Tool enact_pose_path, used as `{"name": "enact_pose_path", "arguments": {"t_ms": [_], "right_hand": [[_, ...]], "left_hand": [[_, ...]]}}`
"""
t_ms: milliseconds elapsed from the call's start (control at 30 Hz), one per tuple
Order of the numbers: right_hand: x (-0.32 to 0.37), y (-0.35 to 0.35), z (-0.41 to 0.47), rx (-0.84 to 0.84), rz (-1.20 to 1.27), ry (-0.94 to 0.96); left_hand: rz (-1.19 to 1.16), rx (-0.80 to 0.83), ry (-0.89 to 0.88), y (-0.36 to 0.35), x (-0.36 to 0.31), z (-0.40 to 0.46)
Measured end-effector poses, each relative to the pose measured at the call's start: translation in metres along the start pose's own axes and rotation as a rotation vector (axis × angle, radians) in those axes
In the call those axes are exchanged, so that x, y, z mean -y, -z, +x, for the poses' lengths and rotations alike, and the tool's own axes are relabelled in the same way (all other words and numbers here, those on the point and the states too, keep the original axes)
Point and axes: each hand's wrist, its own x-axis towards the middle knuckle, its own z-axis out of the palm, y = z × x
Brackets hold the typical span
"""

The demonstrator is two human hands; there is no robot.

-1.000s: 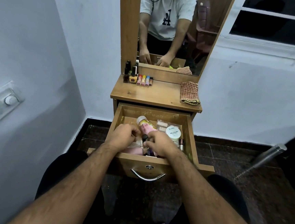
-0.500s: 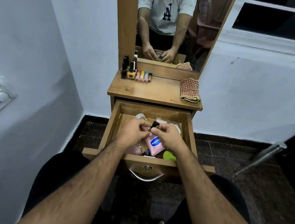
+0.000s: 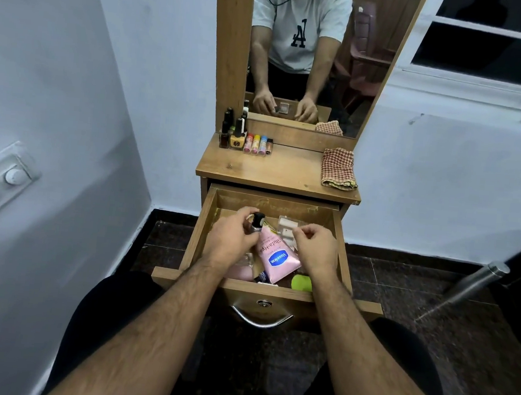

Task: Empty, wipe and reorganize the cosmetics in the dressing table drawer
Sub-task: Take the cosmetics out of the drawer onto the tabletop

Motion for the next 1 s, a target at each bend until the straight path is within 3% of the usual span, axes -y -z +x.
{"name": "enact_pose_path", "arguments": {"t_ms": [200, 400, 600, 667, 800, 1000], "right_hand": [[0.004, -0.006, -0.005, 0.271, -0.413, -0.170], [0.007, -0.013, 0.001, 0.378, -0.011, -0.184], [0.012, -0.016, -0.003, 0.642, 0.192, -0.135], [0.011, -0.018, -0.004, 0.653, 0.161, -0.067], [0.010, -0.019, -0.001, 0.488, -0.294, 0.195], [0.009, -0.022, 0.004, 0.669, -0.743, 0.368]], "left_hand": [[-0.004, -0.127, 0.060, 0.007, 0.002, 0.000], [-0.044, -0.125, 0.039, 0.005, -0.002, -0.001], [-0.099, -0.081, 0.016, 0.002, 0.001, 0.000], [-0.085, -0.076, 0.003, 0.002, 0.001, 0.000], [-0.067, -0.058, 0.005, 0.002, 0.002, 0.000], [-0.057, -0.039, 0.012, 0.002, 0.004, 0.001]]}}
